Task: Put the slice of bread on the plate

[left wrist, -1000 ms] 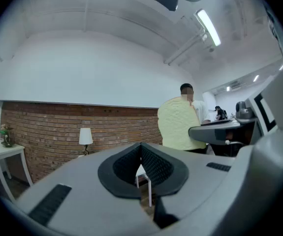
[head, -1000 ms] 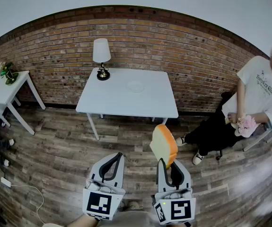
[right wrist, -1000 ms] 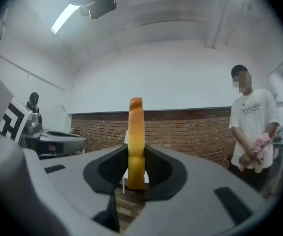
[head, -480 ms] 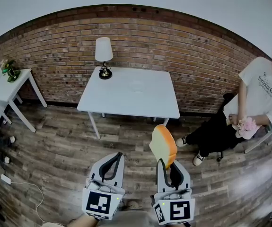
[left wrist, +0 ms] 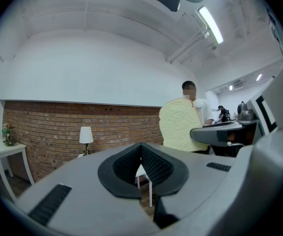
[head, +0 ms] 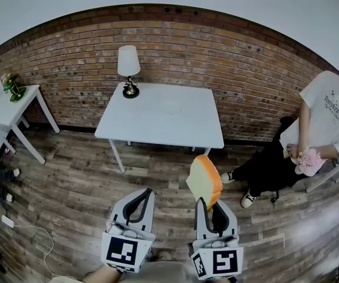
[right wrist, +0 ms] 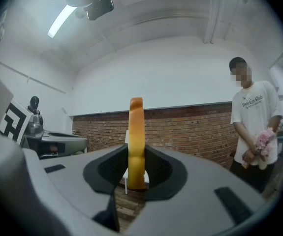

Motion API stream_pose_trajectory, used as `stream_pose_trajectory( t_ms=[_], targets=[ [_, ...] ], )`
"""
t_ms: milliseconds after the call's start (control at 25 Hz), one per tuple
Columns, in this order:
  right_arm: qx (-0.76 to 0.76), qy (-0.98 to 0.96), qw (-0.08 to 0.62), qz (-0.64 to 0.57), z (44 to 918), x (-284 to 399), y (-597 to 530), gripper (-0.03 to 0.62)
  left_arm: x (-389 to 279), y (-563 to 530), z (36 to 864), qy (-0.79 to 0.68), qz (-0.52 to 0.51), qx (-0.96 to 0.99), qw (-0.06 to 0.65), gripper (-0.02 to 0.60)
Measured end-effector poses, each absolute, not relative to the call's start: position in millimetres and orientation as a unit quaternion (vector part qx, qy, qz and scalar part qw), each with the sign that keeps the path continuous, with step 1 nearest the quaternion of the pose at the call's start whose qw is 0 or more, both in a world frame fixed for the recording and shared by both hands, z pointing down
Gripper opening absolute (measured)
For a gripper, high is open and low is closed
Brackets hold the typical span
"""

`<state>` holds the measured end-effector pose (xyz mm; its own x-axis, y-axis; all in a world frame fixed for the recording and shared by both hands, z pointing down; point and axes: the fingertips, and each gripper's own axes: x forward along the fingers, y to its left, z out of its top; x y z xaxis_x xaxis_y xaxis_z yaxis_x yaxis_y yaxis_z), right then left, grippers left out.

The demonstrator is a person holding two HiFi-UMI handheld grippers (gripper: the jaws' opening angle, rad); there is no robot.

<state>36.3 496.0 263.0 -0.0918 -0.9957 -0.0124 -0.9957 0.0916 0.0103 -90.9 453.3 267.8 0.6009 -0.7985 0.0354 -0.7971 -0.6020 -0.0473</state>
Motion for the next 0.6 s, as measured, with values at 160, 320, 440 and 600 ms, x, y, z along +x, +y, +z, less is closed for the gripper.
stream_pose_trajectory(
  t_ms=[160,320,440,600],
  targets=[
    [-0.67,0.742,-0.001,0.011,265,49,491,0.098,-84,448,268,0.457,-0.026,-0.889,0.014,0.009],
    [-0.665,0.747,-0.002,0.009,268,57,485,0.097,-80,443,271,0.467,-0.029,-0.884,0.014,0.009],
    [-0.662,0.749,-0.004,0.006,272,61,483,0.098,-78,443,273,0.472,-0.03,-0.881,0.011,0.009],
    [-0.661,0.75,-0.005,0.003,276,64,477,0.098,-78,437,277,0.477,-0.03,-0.878,0.007,0.009]
  ],
)
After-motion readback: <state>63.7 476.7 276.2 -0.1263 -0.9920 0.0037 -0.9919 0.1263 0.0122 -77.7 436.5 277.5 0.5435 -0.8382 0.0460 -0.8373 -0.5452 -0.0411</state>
